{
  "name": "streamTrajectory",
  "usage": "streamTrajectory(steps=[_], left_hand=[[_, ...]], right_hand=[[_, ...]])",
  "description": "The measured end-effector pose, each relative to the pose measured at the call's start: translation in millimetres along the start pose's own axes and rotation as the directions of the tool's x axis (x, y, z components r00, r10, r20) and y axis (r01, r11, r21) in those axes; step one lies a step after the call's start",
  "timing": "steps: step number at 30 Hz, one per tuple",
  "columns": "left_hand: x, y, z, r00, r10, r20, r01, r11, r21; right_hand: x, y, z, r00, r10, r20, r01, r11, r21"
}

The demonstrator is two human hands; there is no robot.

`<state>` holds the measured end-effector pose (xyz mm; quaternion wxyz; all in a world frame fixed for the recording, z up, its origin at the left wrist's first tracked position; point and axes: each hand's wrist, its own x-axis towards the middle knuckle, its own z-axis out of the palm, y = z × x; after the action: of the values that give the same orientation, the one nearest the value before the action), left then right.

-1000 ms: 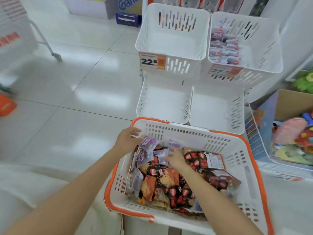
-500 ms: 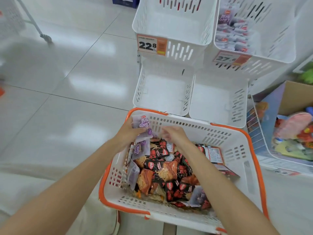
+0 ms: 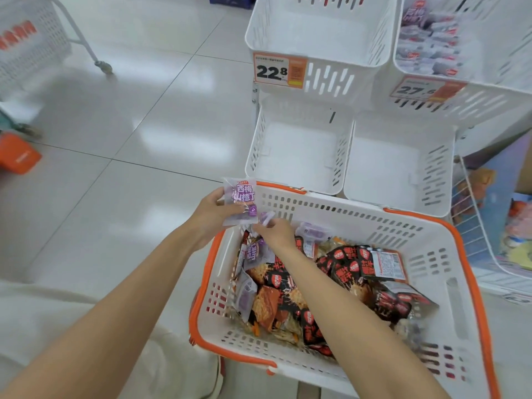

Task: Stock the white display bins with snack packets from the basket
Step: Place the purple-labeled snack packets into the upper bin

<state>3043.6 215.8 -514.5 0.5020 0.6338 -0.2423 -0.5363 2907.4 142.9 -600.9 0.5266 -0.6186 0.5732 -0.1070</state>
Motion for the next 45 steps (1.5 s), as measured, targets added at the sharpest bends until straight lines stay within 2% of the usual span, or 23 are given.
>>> streamTrajectory(steps=[4, 8, 10, 12, 13, 14, 17, 19, 21, 24, 29, 32, 35, 40, 42, 45], left_hand=[[3, 1, 6, 1.000, 0.021, -0.019, -0.021, 1.000, 0.010], [6, -4, 19, 0.998, 0.038, -0.042, -0.037, 0.999, 0.009], [5, -3, 33, 0.998, 0.043, -0.042, -0.043, 0.999, 0.015], [3, -1, 51, 0.999, 0.051, -0.015, -0.051, 0.998, -0.025], [1, 2, 62, 0.999, 0.041, 0.018, -0.039, 0.997, -0.071], [-2, 6, 75, 0.997, 0.027, 0.067, -0.019, 0.993, -0.116], [-8, 20, 111, 0.980, 0.026, 0.197, -0.001, 0.992, -0.126], [-9, 34, 131, 0.975, 0.061, 0.212, -0.033, 0.991, -0.131], [-9, 50, 144, 0.966, 0.093, 0.241, -0.065, 0.990, -0.123], [-4, 78, 163, 0.930, 0.145, 0.337, -0.154, 0.988, 0.002], [19, 150, 201, 0.887, 0.197, 0.417, -0.271, 0.954, 0.125], [44, 197, 230, 0.859, 0.260, 0.441, -0.407, 0.869, 0.281], [72, 242, 259, 0.797, 0.296, 0.526, -0.533, 0.754, 0.383], [128, 287, 303, 0.693, 0.353, 0.629, -0.704, 0.521, 0.483], [148, 292, 318, 0.657, 0.368, 0.658, -0.739, 0.487, 0.466], [171, 289, 333, 0.642, 0.372, 0.670, -0.743, 0.517, 0.425]], right_hand=[[-11, 8, -24, 0.999, 0.044, -0.004, -0.043, 0.996, 0.080], [-43, 9, -93, 0.992, -0.057, -0.111, 0.075, 0.983, 0.166], [-59, 4, -125, 0.984, -0.113, -0.138, 0.157, 0.915, 0.371], [-72, -5, -146, 0.981, -0.176, -0.087, 0.192, 0.770, 0.609], [-75, -9, -150, 0.976, -0.206, -0.070, 0.202, 0.738, 0.644], [-78, -14, -150, 0.971, -0.231, -0.055, 0.216, 0.762, 0.611], [-84, -20, -144, 0.962, -0.270, -0.039, 0.268, 0.905, 0.330], [-87, -24, -152, 0.953, -0.292, -0.076, 0.302, 0.925, 0.231], [-90, -29, -170, 0.943, -0.321, -0.083, 0.332, 0.911, 0.244], [-92, -45, -208, 0.942, -0.328, -0.070, 0.332, 0.877, 0.348], [-76, -90, -286, 0.933, -0.342, -0.111, 0.360, 0.881, 0.306], [-61, -121, -337, 0.921, -0.367, -0.129, 0.389, 0.869, 0.307], [-47, -148, -385, 0.916, -0.379, -0.131, 0.401, 0.853, 0.333], [-17, -173, -445, 0.893, -0.423, -0.157, 0.444, 0.884, 0.144], [-2, -174, -463, 0.882, -0.439, -0.169, 0.454, 0.889, 0.061], [17, -170, -489, 0.848, -0.472, -0.242, 0.449, 0.882, -0.145]])
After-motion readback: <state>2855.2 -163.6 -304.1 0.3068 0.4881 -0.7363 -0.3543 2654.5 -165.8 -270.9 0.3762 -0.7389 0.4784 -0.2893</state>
